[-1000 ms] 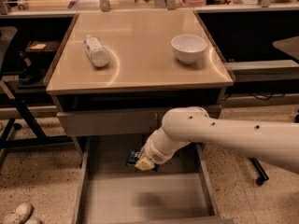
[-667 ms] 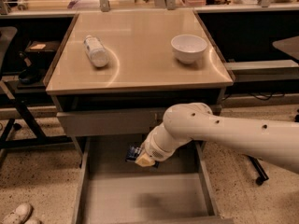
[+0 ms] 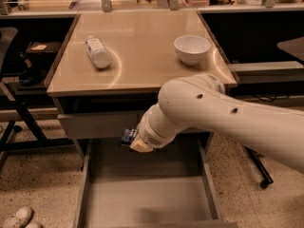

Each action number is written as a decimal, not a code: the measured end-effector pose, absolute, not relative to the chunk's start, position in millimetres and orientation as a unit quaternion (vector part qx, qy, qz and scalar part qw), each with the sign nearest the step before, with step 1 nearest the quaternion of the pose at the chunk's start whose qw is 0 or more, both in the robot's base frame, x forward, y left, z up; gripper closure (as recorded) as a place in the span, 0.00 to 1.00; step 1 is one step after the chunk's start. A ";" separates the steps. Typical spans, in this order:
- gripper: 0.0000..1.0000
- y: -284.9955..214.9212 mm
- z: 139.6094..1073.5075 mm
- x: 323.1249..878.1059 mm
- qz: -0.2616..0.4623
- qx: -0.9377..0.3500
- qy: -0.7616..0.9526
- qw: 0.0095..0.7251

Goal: Pick rxbar blueberry from middle drawer and place on counter

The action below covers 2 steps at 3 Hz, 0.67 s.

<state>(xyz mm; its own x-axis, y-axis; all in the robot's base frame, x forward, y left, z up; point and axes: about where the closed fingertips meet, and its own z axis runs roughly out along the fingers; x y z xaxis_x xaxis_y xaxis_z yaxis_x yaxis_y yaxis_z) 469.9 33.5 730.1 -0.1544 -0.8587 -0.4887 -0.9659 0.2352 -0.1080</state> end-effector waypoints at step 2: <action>1.00 38.6 828.8 497.6 0.039 -0.618 0.744 0.251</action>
Offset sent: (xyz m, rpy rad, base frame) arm 0.0630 0.0089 0.1557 -0.1428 -0.2012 -0.0237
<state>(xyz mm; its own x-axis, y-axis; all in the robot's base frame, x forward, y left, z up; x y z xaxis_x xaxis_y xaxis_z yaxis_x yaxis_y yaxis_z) 497.6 38.6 828.8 -0.1111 -0.8995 -0.4226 -0.9391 0.2341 -0.2514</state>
